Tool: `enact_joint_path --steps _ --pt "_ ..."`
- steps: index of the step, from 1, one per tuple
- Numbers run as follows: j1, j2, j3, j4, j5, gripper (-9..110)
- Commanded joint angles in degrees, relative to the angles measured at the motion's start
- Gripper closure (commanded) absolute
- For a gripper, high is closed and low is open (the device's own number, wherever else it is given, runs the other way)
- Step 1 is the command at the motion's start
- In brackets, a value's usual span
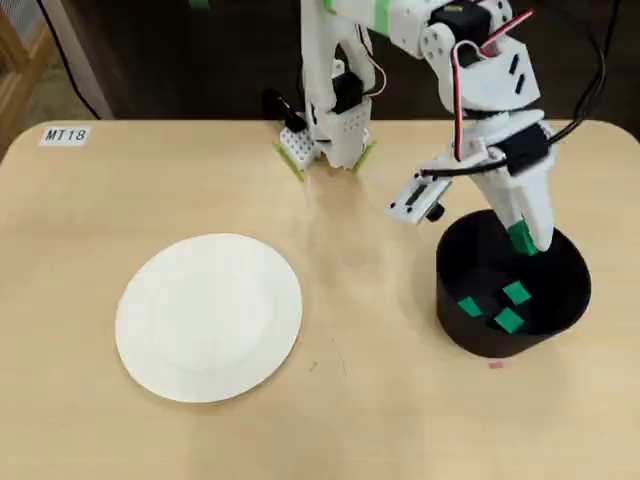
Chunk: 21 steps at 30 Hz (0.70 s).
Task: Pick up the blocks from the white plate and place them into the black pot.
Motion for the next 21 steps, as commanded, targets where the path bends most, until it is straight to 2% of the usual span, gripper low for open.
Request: enact_joint_path --steps 1,3,7,12,14,19,21 --pt "0.62 0.00 0.97 -0.88 -0.09 104" --pt "0.62 0.00 2.02 -0.70 0.35 104" --pt "0.18 0.09 4.39 1.14 0.09 78" --pt "0.44 0.53 5.19 1.58 -0.35 72" --pt "0.88 0.88 5.19 1.49 -0.35 74" --pt "5.45 3.78 5.19 1.14 -1.05 104" --pt "10.02 6.50 5.19 1.58 -2.90 104"
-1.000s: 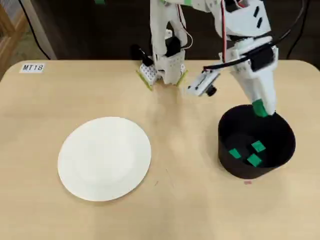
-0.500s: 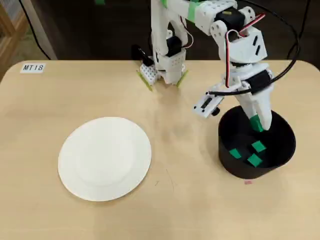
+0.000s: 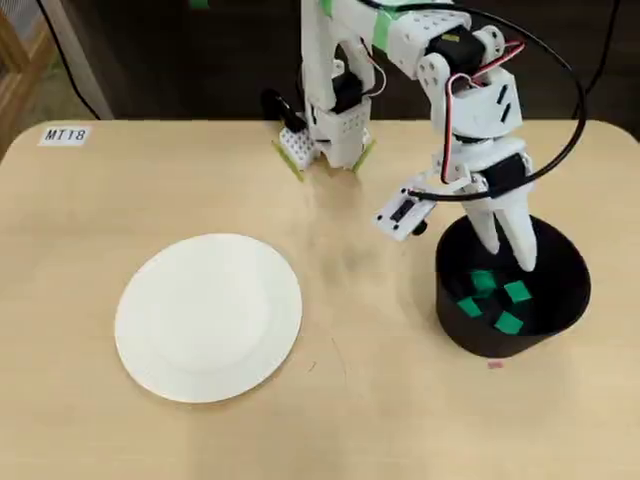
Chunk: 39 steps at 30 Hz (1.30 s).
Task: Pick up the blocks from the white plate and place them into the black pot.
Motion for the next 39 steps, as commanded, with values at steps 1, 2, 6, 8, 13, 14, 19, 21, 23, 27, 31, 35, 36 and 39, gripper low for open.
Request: enact_joint_path --steps 1,2,6,8,13,14,19,21,23,27,31,35,36,39 --pt "7.82 5.62 0.09 0.44 -2.72 104" --pt "11.07 7.56 0.79 0.44 -3.34 104" --pt "25.14 16.96 6.06 -0.62 -4.92 104" --pt "29.79 21.80 10.02 -2.29 -4.92 104" --pt "30.67 29.44 18.98 -3.96 -5.71 104" --pt "30.32 31.38 21.45 -4.48 -5.54 104" --pt "30.41 38.50 30.85 -6.06 -6.24 104" --pt "30.76 39.11 32.87 -6.06 -7.29 104" --pt "31.55 40.43 35.60 -6.59 -7.73 104" --pt "32.52 44.91 42.36 -8.96 -7.56 104" --pt "32.43 48.25 47.29 -9.76 -7.65 104" --pt "31.55 53.26 53.09 -11.25 -6.94 104" --pt "31.29 54.58 54.49 -11.34 -6.86 104" --pt "30.94 59.59 58.71 -11.43 -6.68 104"
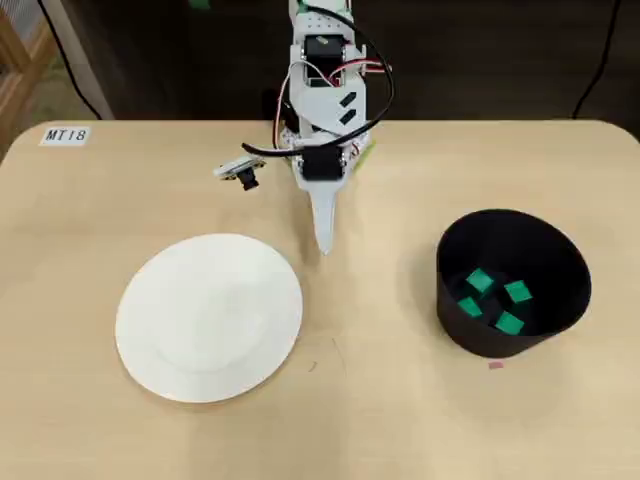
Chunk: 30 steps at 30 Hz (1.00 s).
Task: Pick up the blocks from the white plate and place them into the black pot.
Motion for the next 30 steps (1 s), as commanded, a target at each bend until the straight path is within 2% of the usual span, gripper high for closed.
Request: enact_joint_path --steps 1,9,30 --pt "-0.44 5.01 3.16 -0.88 0.35 104" --pt "-0.44 20.13 11.60 4.83 -0.09 104" --pt "-1.58 20.04 11.87 5.01 -4.39 104"
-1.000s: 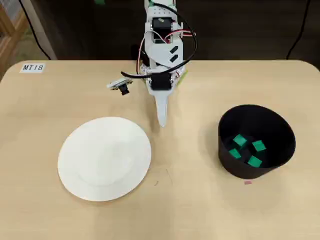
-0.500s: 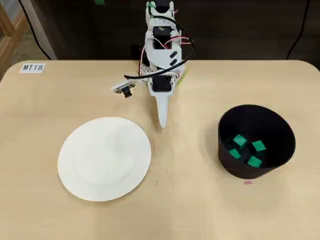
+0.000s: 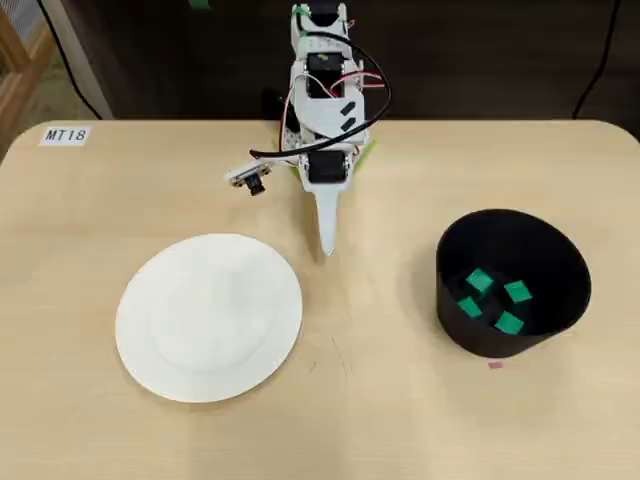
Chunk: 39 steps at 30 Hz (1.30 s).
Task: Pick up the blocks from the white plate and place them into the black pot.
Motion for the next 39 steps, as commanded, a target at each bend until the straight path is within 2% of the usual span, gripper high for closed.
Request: enact_joint_path --steps 1,18,23,39 --pt "0.35 0.26 0.35 0.09 -0.53 104" --pt "0.35 0.26 0.70 -1.05 -0.18 103" --pt "0.35 0.26 2.55 -6.77 -0.35 104" --pt "0.35 0.35 2.55 -6.77 -0.35 104"
